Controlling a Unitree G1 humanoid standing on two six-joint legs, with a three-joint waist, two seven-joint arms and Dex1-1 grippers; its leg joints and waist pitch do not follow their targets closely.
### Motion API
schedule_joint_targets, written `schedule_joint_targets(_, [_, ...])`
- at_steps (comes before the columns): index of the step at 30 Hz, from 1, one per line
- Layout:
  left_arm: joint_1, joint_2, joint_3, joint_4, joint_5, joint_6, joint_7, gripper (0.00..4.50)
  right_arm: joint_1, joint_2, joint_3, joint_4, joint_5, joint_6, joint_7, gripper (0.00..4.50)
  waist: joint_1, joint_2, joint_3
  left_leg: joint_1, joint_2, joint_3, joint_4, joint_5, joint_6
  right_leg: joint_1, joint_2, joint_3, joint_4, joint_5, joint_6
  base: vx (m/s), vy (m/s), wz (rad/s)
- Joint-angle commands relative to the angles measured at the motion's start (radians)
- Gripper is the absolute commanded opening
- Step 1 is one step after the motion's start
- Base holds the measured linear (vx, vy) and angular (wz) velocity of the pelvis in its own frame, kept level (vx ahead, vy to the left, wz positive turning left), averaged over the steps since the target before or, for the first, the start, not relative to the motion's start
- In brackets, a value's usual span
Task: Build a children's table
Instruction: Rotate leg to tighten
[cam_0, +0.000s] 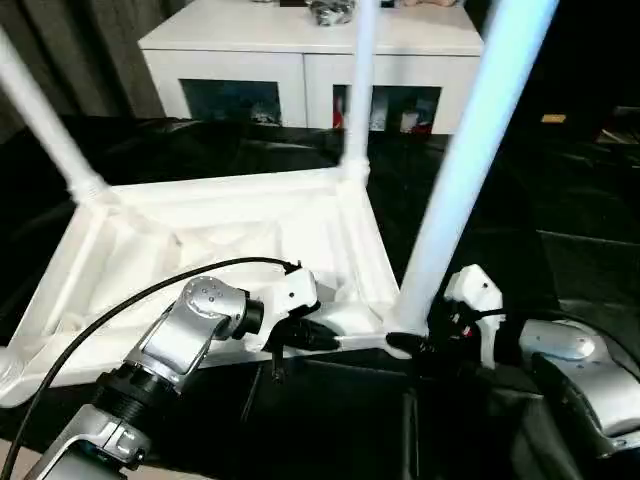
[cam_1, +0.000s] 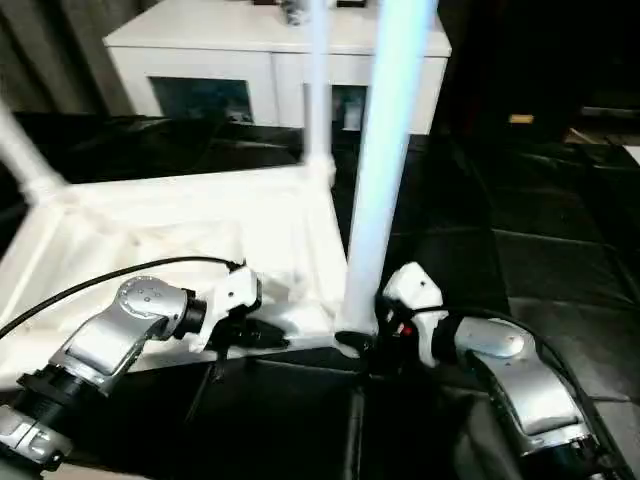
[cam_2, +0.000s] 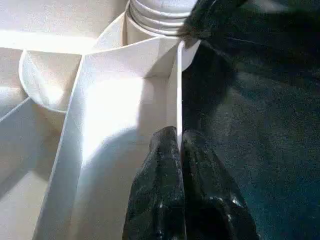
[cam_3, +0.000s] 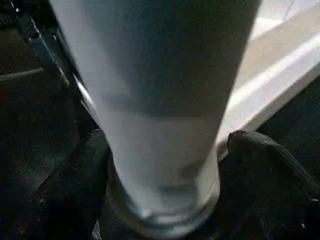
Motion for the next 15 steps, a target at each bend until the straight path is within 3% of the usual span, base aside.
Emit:
schedule_joint_targets(1, [0.010,0.003,-0.033,-0.009,-0.007,0.008,-0.043,0.00,-0.025,-0.002,-0.001,0.004,0.003,0.010,0.001,3.94,-0.001,-0.010,-0.043,0.006,0.055,-0.016,-0.079,-0.169,0.077,0.044,-0.055,0.044,-0.059,-0.080,-0.282,0.000,0.000,0.00])
schedule_joint_targets(5, [0.016,0.007,-0.034,-0.020,-0.007,0.016,-0.052,0.00,-0.028,-0.006,0.019,0.014,-0.015,0.012,0.018,3.56,-0.001,-0.012,-0.046,0.005,0.053,-0.016,-0.073,-0.125,0.095,0.046,-0.055,0.043,-0.053,-0.024,-0.290,0.000,0.000,0.00])
schedule_joint_targets(15, [0.015,0.012,-0.040,-0.024,-0.004,0.030,-0.056,0.00,-0.023,-0.004,0.027,0.022,-0.024,0.019,0.030,2.83,-0.002,-0.011,-0.045,0.005,0.053,-0.016,-0.073,-0.134,0.095,0.047,-0.054,0.042,-0.053,-0.040,-0.291,0.000,0.000,0.00])
